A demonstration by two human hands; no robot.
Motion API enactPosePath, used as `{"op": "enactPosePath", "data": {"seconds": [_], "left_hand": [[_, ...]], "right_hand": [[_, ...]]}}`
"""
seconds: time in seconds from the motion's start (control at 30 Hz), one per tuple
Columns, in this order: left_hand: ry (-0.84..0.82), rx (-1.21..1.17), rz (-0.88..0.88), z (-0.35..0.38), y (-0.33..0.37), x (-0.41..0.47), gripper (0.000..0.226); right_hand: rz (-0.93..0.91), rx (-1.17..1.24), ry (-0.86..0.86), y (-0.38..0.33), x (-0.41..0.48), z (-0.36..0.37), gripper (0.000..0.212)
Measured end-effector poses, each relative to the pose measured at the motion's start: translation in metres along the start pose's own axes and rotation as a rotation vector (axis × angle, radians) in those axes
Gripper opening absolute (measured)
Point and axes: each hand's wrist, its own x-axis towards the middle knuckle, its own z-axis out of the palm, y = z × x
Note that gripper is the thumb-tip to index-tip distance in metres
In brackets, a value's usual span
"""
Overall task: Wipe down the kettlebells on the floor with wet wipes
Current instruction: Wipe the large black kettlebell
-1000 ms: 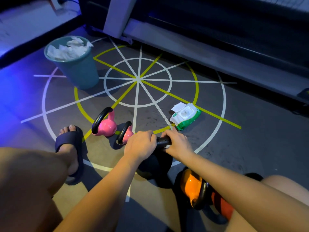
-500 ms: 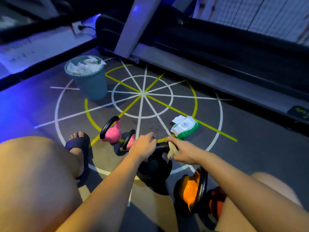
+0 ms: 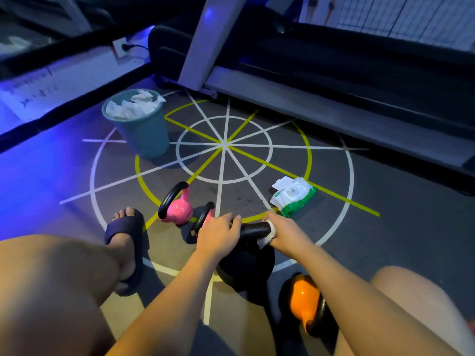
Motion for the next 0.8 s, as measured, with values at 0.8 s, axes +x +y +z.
{"op": "enactPosePath", "data": {"seconds": [0.8], "left_hand": [[0.003, -0.305, -0.051, 0.01, -0.009, 0.006, 0.034]], "right_hand": [[-0.193, -0.59, 0.106, -0.049, 0.007, 0.019, 0.033]]}}
